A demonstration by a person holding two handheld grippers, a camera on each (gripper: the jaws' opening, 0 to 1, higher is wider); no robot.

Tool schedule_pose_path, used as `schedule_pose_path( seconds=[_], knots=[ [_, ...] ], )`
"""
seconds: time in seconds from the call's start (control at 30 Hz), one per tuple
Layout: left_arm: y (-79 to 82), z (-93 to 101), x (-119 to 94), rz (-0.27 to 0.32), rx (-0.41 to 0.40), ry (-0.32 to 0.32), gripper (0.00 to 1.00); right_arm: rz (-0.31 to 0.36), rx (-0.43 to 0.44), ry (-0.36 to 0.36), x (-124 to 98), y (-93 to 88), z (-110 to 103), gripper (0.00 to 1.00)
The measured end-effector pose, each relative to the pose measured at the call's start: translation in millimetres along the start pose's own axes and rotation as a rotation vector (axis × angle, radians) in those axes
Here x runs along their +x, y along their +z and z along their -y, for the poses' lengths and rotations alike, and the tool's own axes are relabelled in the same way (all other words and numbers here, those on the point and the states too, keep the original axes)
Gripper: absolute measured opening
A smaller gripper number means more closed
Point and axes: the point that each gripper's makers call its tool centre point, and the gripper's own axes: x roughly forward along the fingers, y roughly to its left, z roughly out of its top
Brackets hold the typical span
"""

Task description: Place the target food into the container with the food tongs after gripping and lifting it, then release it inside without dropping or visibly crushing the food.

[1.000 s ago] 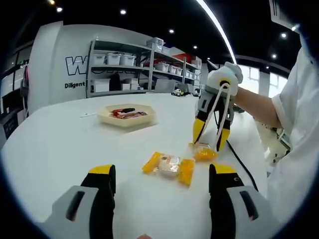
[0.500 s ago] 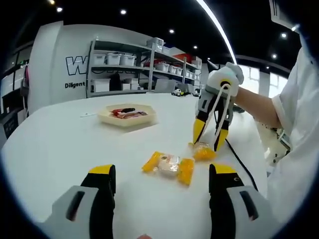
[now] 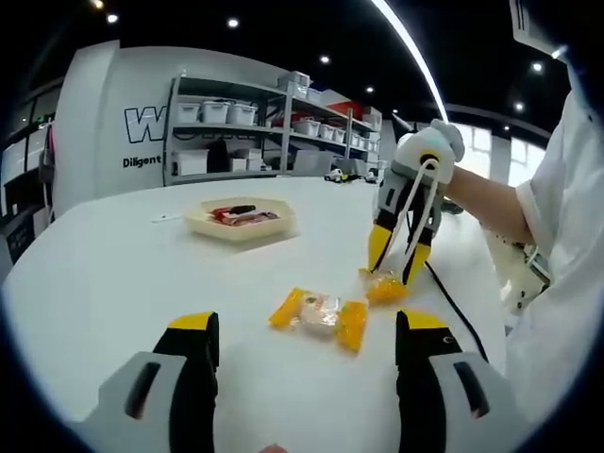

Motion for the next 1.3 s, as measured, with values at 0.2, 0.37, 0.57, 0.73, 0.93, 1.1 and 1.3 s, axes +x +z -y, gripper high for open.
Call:
schedule_pose_path(
  seconds=[0.2, 0.37, 0.57, 0.73, 0.93, 1.1, 1.3],
  knots=[
    [1.0, 0.0, 0, 0.002, 0.002, -0.002, 0.75, 0.000, 0.012, -0.011, -3, 0.9, 1, 0.12],
    [1.4, 0.2, 1, 0.002, 0.003, -0.003, 0.75, 0.010, 0.025, -0.042, -11, 4.8, 8, 0.12],
    [2.2, 0.2, 1, 0.006, 0.003, -0.004, 0.75, 0.008, 0.023, -0.082, -24, 9.1, 21, 0.12],
    [1.9, 0.1, 1, 0.007, 0.002, -0.005, 0.75, 0.012, 0.025, -0.120, -36, 14.9, 36, 0.13],
    [2.9, -0.4, 0, 0.012, 0.002, -0.003, 0.75, 0.010, 0.029, -0.159, -49, 17.3, 54, 0.13],
    [3.8, -0.4, -1, 0.017, 0.001, -0.002, 0.75, 0.004, 0.029, -0.195, -61, 17.3, 72, 0.13],
    [4.8, -1.0, -2, 0.022, -0.001, -0.001, 0.75, -0.006, 0.044, -0.230, -73, 14.1, 95, 0.13]
  ],
)
